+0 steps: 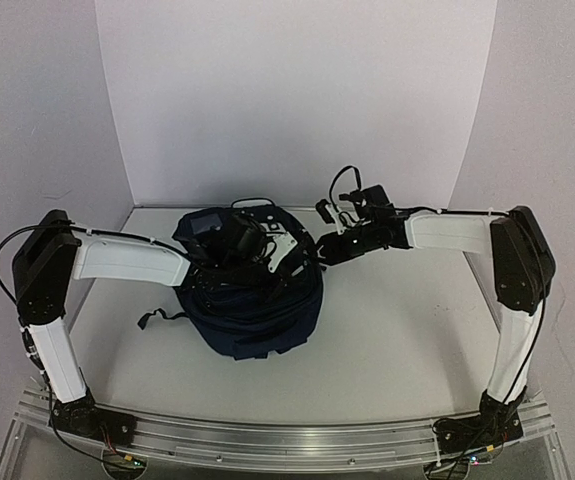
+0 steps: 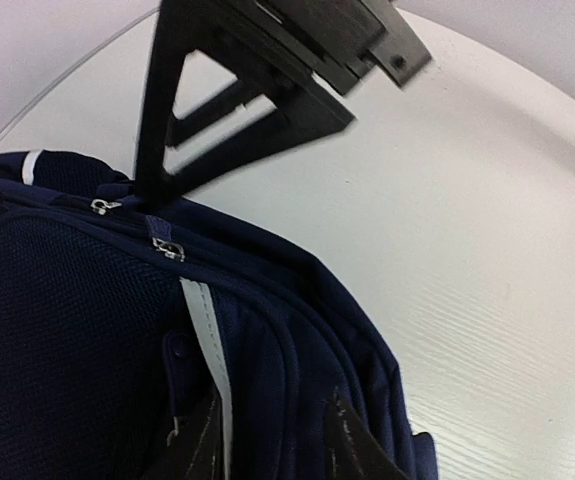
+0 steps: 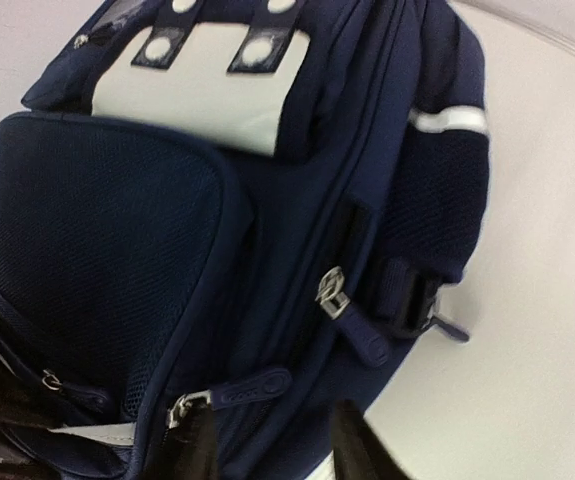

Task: Pack the student bag
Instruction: Zip the student bag at the center of the board, then reset both arms

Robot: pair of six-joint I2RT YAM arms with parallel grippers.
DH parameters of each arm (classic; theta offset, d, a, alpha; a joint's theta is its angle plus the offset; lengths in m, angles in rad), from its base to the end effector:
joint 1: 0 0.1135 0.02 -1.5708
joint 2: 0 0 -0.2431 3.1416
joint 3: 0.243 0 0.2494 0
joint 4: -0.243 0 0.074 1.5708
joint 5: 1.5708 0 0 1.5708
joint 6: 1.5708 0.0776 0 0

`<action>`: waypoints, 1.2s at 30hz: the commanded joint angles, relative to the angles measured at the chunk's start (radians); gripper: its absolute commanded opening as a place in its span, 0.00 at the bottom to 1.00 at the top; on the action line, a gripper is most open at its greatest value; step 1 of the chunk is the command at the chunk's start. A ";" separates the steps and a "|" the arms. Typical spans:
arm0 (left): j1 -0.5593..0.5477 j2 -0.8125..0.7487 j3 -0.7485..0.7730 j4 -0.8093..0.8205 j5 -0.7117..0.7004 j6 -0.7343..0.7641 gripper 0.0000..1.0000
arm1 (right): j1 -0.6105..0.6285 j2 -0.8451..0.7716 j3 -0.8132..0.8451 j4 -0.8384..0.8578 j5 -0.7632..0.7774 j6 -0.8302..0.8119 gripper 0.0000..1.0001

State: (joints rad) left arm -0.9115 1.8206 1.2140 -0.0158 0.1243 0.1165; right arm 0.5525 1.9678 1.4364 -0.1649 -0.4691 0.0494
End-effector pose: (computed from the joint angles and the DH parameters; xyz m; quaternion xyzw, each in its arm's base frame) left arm 0.2594 -0.3504 0.1723 0.4613 0.7593 -0.2274 0.3988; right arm 0.3757 0.2728 0.1749 -0.3146 0.8289 0.3232 0.3309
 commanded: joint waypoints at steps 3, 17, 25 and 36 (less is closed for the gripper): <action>0.001 -0.072 0.057 -0.084 0.080 -0.215 0.73 | -0.039 -0.083 -0.075 0.101 0.012 -0.017 0.73; 0.445 -0.268 -0.094 -0.105 0.201 -0.429 0.96 | -0.243 -0.249 -0.275 0.124 0.211 0.085 0.98; 0.833 -0.373 -0.253 -0.039 0.212 -0.488 1.00 | -0.454 -0.404 -0.398 0.191 0.252 0.127 0.98; 0.965 -0.640 -0.571 0.307 -0.168 -0.438 1.00 | -0.515 -0.758 -0.724 0.641 0.383 0.136 0.98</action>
State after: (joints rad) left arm 0.0551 1.2913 0.7602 0.0511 0.1495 -0.3657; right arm 0.0349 1.2928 0.8274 0.1986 -0.1540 0.1837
